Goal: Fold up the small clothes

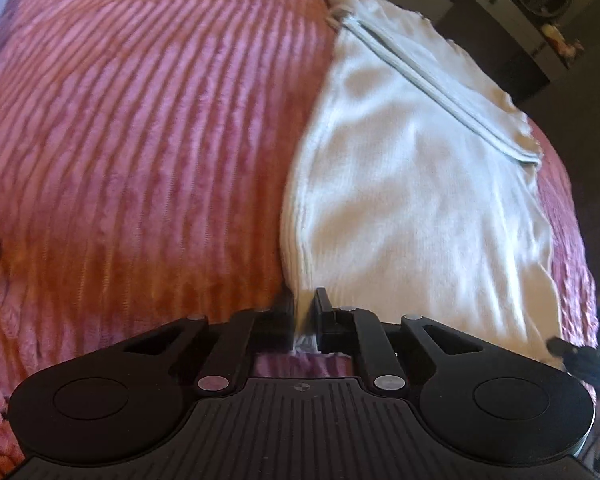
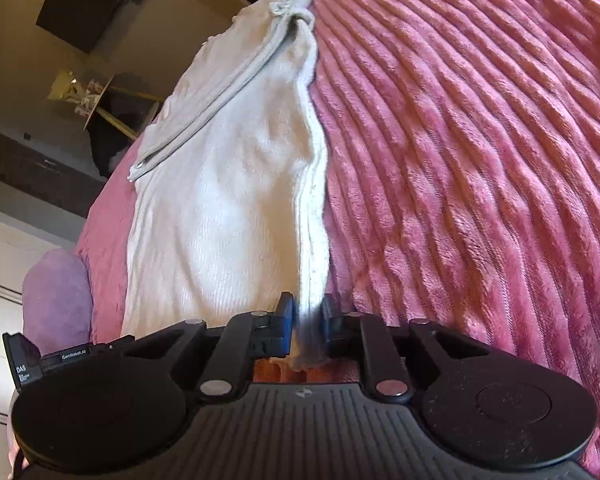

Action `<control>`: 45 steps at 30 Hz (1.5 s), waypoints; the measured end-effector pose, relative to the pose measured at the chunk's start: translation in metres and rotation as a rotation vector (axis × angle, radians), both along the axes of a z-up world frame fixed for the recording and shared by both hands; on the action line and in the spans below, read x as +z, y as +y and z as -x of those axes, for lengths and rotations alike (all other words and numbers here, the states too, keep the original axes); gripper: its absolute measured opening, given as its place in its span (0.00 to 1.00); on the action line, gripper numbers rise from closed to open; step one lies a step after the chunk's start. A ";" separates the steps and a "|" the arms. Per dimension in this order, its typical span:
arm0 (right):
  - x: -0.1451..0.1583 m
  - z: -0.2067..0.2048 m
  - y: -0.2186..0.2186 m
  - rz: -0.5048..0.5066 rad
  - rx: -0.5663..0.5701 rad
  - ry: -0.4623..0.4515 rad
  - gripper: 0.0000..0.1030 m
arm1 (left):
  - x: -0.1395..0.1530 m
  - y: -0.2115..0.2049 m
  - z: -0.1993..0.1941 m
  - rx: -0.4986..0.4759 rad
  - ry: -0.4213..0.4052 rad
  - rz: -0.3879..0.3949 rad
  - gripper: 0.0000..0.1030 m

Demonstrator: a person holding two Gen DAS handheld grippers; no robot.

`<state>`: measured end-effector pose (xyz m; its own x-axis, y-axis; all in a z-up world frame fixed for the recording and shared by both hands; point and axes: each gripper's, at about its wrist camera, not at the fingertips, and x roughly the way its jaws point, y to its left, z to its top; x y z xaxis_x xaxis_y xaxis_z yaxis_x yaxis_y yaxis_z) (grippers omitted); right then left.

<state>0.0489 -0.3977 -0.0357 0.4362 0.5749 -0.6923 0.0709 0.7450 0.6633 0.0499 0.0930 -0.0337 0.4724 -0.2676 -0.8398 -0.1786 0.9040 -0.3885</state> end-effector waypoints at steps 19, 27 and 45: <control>0.057 -0.118 -0.013 -0.244 -0.342 -0.250 0.07 | 0.101 0.013 -0.108 0.112 -0.323 0.042 0.10; 0.034 -0.165 -0.011 -0.028 -0.398 -0.253 0.23 | 0.066 0.013 -0.160 0.171 -0.298 -0.143 0.48; 0.012 -0.190 0.031 0.282 -0.088 -0.366 0.48 | 0.014 -0.008 -0.196 -0.051 -0.326 -0.177 0.56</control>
<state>0.2385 -0.3667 -0.0237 0.7193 0.3362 -0.6079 -0.0592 0.9016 0.4286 0.2459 0.0853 -0.0193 0.7126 -0.1618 -0.6826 -0.0241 0.9668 -0.2543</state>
